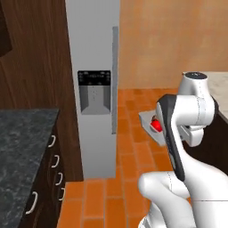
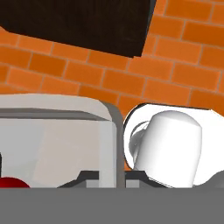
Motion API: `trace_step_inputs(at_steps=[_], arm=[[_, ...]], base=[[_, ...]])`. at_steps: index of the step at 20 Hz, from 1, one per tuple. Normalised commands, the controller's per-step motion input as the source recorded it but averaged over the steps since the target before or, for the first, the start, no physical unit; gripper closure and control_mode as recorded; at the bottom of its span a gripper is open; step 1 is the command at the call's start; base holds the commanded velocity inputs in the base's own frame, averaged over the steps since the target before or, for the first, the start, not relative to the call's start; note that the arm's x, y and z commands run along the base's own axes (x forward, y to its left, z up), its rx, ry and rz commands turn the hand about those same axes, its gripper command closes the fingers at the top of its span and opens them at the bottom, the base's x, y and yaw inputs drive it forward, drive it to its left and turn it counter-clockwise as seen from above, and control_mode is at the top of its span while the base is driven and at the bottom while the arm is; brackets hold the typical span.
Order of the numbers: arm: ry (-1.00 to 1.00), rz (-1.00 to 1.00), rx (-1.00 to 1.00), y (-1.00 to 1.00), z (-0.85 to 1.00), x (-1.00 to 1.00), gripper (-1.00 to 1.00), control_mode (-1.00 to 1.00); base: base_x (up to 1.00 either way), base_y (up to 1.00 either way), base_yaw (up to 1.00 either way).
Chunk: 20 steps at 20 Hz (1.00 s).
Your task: Take the meat container that has the steak and place it on the second highest rack of the freezer. Then take the vegetable container that has the tomato and mushroom and place it on the highest rack of the freezer.
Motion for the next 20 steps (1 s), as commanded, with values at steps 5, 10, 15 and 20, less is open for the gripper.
trace_step_inputs(at_steps=[5, 10, 15, 20], arm=[[0.0, 0.0, 0.0, 0.0, 0.0, 0.0, 1.0, 1.0], [0.0, 0.0, 0.0, 0.0, 0.0, 0.0, 1.0, 1.0], [0.0, 0.0, 0.0, 0.0, 0.0, 0.0, 1.0, 1.0], [0.0, 0.0, 0.0, 0.0, 0.0, 0.0, 1.0, 1.0]], base=[[0.67, -0.39, -0.37], [0.88, -0.2, -0.15], [0.88, -0.08, -0.05], [0.9, -0.3, -0.01]])
